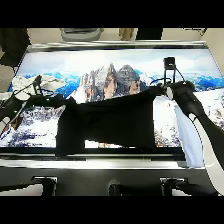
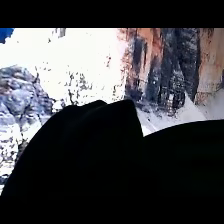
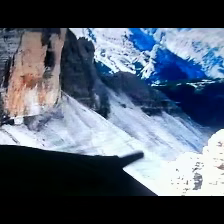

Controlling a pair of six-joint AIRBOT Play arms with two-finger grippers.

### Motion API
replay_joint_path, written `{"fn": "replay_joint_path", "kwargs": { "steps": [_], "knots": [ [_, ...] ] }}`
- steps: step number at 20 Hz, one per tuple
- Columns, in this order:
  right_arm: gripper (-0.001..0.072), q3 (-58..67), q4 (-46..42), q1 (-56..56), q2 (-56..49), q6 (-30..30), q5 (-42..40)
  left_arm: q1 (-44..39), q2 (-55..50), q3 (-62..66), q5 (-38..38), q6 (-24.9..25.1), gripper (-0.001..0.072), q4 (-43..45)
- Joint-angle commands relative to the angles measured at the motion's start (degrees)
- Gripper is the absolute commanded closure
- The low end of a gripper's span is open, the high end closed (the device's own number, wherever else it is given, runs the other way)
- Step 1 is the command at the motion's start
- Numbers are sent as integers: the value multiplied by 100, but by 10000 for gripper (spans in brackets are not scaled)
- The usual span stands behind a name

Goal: Fold the shirts.

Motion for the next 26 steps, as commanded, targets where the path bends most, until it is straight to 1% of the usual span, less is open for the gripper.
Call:
{"fn": "replay_joint_path", "kwargs": {
  "steps": [1, 2, 3, 4, 5, 6, 7, 8, 9, 11, 13, 14, 16, 19, 22, 23, 25, 26],
  "knots": [
    [141, 153, 671, -155, -37, -564, 341, 50, -236, 308, -278, 37, 156, -59],
    [83, 297, 673, -308, 101, -894, 776, 251, -214, 577, -664, 37, 134, 94],
    [82, 422, 675, -551, 280, -1386, 1224, 509, -205, 887, -1156, 26, 167, 385],
    [83, 463, 708, -857, 466, -1864, 1628, 756, -203, 1108, -1628, -94, 221, 741],
    [86, 463, 857, -1176, 605, -2293, 2044, 1005, -201, 1198, -2085, -299, 251, 1158],
    [94, 461, 1172, -1528, 678, -2839, 2612, 1213, -203, 1134, -2424, -442, 251, 1510],
    [106, 448, 1580, -1823, 669, -3344, 3200, 1353, -201, 951, -2601, -463, 253, 1683],
    [108, 354, 1974, -2068, 651, -3773, 3602, 1451, -203, 658, -2651, -452, 287, 1690],
    [111, 184, 2396, -2262, 654, -4127, 3915, 1478, -205, 361, -2636, -321, 326, 1626],
    [111, -199, 2940, -2400, 651, -4607, 4299, 1436, -210, -208, -2492, 214, 327, 1255],
    [103, -538, 3128, -2389, 654, -4826, 4452, 1353, -219, -605, -2317, 544, 325, 990],
    [103, -678, 3200, -2389, 651, -4868, 4461, 1307, -236, -706, -2227, 627, 299, 997],
    [102, -894, 3237, -2389, 651, -4892, 4446, 1266, -315, -745, -2013, 671, 299, 986],
    [101, -1178, 3239, -2389, 654, -4916, 4468, 1259, -321, -748, -1672, 789, 300, 739],
    [81, -1593, 3416, -2389, 651, -4983, 4446, 1165, -345, -748, -1467, 813, 310, 741],
    [81, -1770, 3541, -2389, 654, -5029, 4424, 1117, -378, -748, -1453, 807, 331, 741],
    [80, -2107, 3803, -2389, 654, -5084, 4288, 1019, -479, -745, -1453, 804, 344, 741],
    [80, -2273, 3895, -2389, 651, -5082, 4172, 979, -538, -745, -1456, 780, 456, 741]
  ]
}}
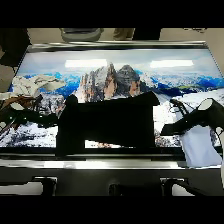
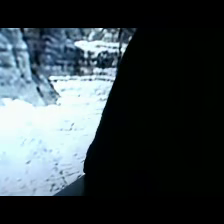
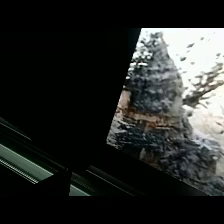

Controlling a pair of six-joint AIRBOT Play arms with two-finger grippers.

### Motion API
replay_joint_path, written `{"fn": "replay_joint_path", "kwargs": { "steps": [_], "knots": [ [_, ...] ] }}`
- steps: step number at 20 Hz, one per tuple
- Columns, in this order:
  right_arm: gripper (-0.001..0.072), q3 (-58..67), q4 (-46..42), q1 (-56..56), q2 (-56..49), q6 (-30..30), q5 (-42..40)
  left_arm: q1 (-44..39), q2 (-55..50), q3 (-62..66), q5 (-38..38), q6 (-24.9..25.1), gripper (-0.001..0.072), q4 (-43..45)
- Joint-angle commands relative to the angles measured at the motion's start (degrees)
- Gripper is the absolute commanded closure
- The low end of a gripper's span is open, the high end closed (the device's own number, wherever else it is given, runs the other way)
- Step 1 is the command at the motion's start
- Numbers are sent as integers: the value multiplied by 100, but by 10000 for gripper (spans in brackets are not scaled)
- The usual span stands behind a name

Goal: Fold the shirts.

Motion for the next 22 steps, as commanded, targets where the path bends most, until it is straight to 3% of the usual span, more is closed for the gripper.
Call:
{"fn": "replay_joint_path", "kwargs": {
  "steps": [1, 3, 7, 10, 11, 12, 13, 14, 18, 22],
  "knots": [
    [81, -560, 433, -2, 0, -92, -269, -133, -160, -11, 111, -11, 495, 28],
    [81, -844, 702, 0, -2, -26, -549, -138, -184, -9, 101, -37, 672, 28],
    [83, -1357, 1235, 0, -2, 46, -1060, -136, -168, 63, -61, -33, 679, 31],
    [93, -1652, 1414, 0, -85, 55, -881, -138, -166, 142, -216, -35, 679, 28],
    [132, -1709, 1416, 0, -85, 55, -868, -136, -164, 175, -284, -33, 679, 28],
    [274, -1716, 1416, -2, -85, 55, -909, -138, -160, 208, -343, -33, 680, 28],
    [572, -1707, 1462, -2, -79, 55, -1032, -136, -149, 249, -420, -33, 680, 28],
    [675, -1692, 1543, -2, -66, 20, -1110, -136, -118, 323, -518, -31, 681, 31],
    [675, -824, 1563, -13, 442, -481, -1036, -138, 542, 1117, -688, -39, 683, 26],
    [675, 1443, 1316, -13, 1637, -479, -1738, -138, 1906, 2640, -555, -487, 683, -83]
  ]
}}
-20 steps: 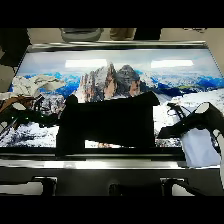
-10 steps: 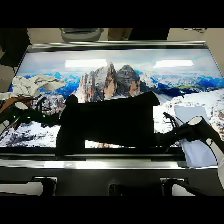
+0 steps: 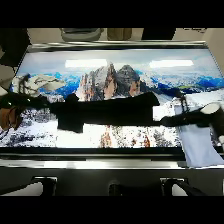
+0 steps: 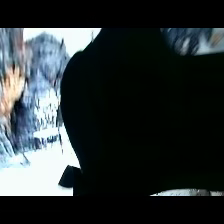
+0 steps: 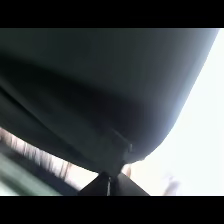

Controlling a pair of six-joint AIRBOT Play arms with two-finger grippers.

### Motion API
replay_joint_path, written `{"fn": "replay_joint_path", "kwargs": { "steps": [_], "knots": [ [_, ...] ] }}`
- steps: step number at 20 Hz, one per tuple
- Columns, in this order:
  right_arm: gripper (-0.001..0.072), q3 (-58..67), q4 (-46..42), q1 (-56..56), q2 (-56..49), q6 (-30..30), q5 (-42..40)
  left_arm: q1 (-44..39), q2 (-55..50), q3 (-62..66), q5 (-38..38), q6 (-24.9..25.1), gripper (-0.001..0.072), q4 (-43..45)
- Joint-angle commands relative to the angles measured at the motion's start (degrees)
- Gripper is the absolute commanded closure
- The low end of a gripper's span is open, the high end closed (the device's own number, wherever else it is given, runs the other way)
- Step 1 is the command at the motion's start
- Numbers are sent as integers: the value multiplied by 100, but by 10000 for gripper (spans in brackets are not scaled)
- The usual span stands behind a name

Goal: Fold the shirts.

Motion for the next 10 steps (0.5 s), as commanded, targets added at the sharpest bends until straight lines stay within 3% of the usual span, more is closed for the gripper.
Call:
{"fn": "replay_joint_path", "kwargs": {
  "steps": [1, 3, 5, 7, 10],
  "knots": [
    [675, 1947, -382, -4, 994, -79, -868, 2, 1180, 1451, 192, -522, 683, -61],
    [675, 3169, -1161, -4, 1596, 68, -1414, 2, 1930, 2498, 634, -787, 683, -50],
    [675, 4033, -2017, -4, 2168, 577, -1585, 2, 2614, 3244, 1327, -1012, 682, 26],
    [675, 4350, -2498, -4, 2684, 859, -1530, 2, 3222, 3410, 1825, -1419, 682, -17],
    [675, 4354, -2844, -4, 3237, 964, -1130, 2, 3751, 3407, 1821, -1427, 682, 31]
  ]
}}
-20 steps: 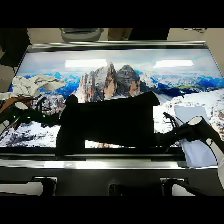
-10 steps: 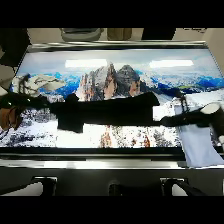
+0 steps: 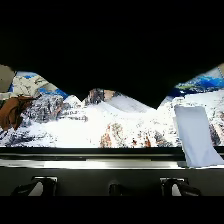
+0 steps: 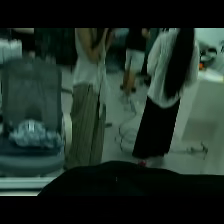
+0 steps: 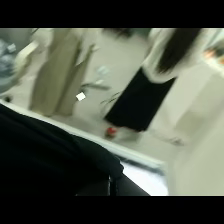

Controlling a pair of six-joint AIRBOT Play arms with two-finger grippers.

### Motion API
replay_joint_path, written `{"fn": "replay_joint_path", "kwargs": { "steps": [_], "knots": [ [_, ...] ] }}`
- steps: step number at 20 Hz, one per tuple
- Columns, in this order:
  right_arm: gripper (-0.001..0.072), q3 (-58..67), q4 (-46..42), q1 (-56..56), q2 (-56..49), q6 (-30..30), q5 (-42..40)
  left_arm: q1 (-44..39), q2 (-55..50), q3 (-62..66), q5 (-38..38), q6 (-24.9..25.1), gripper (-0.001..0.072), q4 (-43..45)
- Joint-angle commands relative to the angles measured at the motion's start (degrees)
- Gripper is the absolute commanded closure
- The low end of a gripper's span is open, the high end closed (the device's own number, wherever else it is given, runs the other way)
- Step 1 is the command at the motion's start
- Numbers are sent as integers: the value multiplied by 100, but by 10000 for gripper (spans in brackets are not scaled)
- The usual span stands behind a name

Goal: Fold the shirts.

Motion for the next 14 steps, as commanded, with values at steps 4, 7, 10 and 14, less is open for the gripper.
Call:
{"fn": "replay_joint_path", "kwargs": {
  "steps": [4, 7, 10, 14],
  "knots": [
    [675, 343, -791, 0, 680, 278, 588, 2, 686, 256, 345, -245, 682, 168],
    [675, 343, -817, 0, 424, 457, 1349, 2, 461, 256, -122, -243, 682, 570],
    [676, 306, -776, 2, -529, 417, 3045, 2, -284, 166, -1519, -221, 682, 654],
    [678, -796, -282, 13, -2262, 210, 3298, -219, -1547, -1196, -1980, 219, 682, 640]
  ]
}}
